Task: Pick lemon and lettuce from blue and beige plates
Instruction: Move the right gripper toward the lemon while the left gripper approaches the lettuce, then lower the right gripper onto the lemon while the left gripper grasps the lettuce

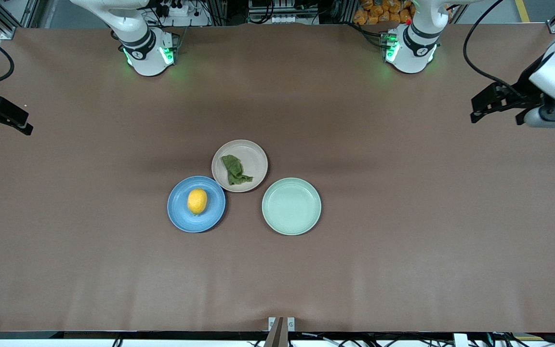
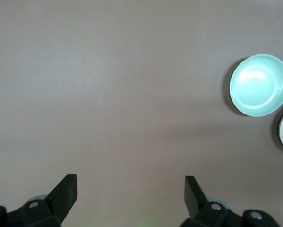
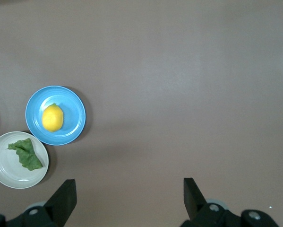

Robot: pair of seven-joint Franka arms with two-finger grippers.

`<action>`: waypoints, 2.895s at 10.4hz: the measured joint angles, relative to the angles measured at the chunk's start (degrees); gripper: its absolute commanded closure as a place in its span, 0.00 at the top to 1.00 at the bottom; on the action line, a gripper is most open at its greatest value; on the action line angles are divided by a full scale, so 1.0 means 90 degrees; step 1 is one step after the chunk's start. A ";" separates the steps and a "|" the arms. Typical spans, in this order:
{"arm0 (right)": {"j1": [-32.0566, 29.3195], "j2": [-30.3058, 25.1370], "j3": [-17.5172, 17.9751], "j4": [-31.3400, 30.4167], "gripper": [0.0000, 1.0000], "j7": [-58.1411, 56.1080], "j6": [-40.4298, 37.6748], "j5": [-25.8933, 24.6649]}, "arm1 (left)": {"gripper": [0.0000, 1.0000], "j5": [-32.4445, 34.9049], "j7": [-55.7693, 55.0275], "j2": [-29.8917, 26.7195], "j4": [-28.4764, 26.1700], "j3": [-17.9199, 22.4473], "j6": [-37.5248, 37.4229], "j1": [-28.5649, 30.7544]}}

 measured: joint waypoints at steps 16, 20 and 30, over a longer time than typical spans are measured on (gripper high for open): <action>0.1250 0.0762 0.0065 -0.0022 1.00 0.0963 0.0341 0.0240 | 1.00 -0.0657 -0.3583 0.2341 -0.0055 -0.0676 0.1568 -0.1518; 0.2000 0.1794 0.0066 -0.0036 1.00 0.1009 0.0841 0.0236 | 1.00 -0.0657 -0.4770 0.2705 -0.0043 -0.0668 0.2400 -0.2197; 0.2117 0.2970 0.0027 -0.0027 1.00 0.0988 0.1746 0.0231 | 1.00 -0.0657 -0.7734 0.4197 -0.0038 -0.0660 0.5025 -0.3343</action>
